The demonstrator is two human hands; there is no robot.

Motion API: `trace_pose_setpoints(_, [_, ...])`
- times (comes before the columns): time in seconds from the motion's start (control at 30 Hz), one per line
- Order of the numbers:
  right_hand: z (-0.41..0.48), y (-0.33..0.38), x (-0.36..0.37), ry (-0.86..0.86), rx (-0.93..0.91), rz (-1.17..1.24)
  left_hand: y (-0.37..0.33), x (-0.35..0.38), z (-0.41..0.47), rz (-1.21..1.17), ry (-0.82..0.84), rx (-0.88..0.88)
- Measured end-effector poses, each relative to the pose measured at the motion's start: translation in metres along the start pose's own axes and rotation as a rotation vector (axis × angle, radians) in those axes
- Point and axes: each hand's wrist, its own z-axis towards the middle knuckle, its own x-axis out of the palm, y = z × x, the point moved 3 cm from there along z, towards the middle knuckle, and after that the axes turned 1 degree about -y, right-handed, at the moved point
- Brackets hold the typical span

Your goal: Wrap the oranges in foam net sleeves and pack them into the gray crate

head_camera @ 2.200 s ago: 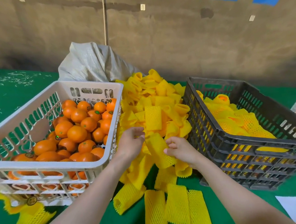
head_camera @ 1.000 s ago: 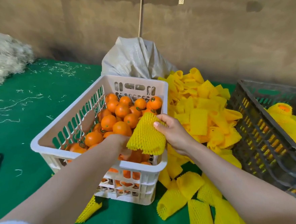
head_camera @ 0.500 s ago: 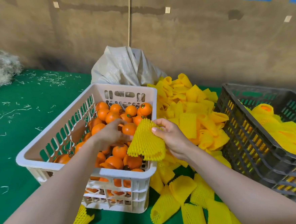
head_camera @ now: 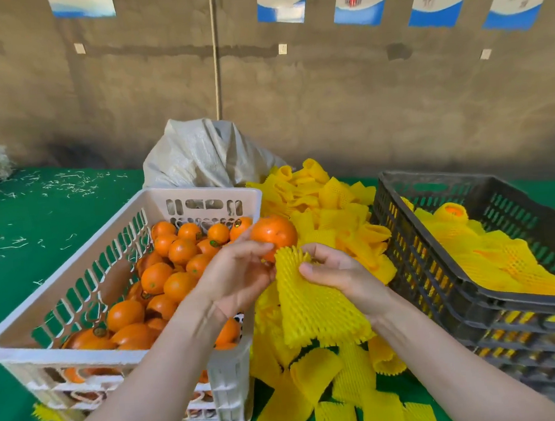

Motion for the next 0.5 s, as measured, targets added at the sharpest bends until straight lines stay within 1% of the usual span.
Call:
trace_pose_setpoints(0.1, [-0.012,0.003,-0.017,-0.048,0.006,-0.050,0.010,0.015,0.003,0.022,-0.015,0.009])
trace_pose_setpoints(0.2, [-0.022,0.004,-0.032,-0.052,0.047,-0.099,0.020,0.020,0.008,0.222,-0.046,0.070])
trace_pose_setpoints(0.27, [-0.027,0.003,-0.039,-0.038,0.070,-0.132,0.030,0.021,0.011,0.291,-0.084,0.094])
trace_pose_setpoints(0.33, [-0.030,0.003,-0.043,-0.043,0.070,-0.100,0.041,0.025,0.015,0.235,-0.107,0.101])
trace_pose_setpoints(0.43, [-0.035,0.002,-0.049,-0.066,0.045,0.013,0.059,0.034,0.018,0.134,-0.115,0.101])
trace_pose_setpoints(0.5, [-0.037,0.000,-0.050,-0.102,0.005,0.020,0.065,0.040,0.018,0.106,-0.152,0.133])
